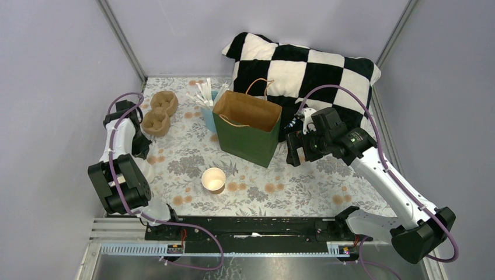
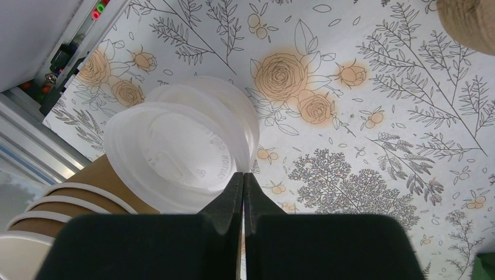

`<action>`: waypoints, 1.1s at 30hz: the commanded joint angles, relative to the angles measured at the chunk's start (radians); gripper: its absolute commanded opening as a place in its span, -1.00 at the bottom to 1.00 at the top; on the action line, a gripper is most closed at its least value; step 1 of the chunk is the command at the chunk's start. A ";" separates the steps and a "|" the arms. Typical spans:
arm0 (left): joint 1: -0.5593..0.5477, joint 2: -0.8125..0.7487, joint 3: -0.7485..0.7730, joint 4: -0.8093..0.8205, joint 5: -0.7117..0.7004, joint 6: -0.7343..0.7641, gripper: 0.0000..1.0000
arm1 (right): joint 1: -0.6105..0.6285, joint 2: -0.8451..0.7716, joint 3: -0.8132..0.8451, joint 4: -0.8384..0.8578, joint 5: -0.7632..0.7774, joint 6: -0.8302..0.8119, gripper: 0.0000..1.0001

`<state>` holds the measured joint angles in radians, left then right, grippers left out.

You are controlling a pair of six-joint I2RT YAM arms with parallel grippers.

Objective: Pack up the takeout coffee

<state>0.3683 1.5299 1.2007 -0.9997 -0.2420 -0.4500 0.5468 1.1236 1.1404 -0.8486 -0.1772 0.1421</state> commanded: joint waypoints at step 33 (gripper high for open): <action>-0.034 -0.058 -0.118 -0.012 0.021 0.032 -0.20 | 0.027 -0.016 0.028 0.019 0.018 -0.027 0.99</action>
<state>0.3447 1.5379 1.0962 -1.0004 -0.2203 -0.4286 0.5613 1.1187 1.1412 -0.8471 -0.1738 0.1314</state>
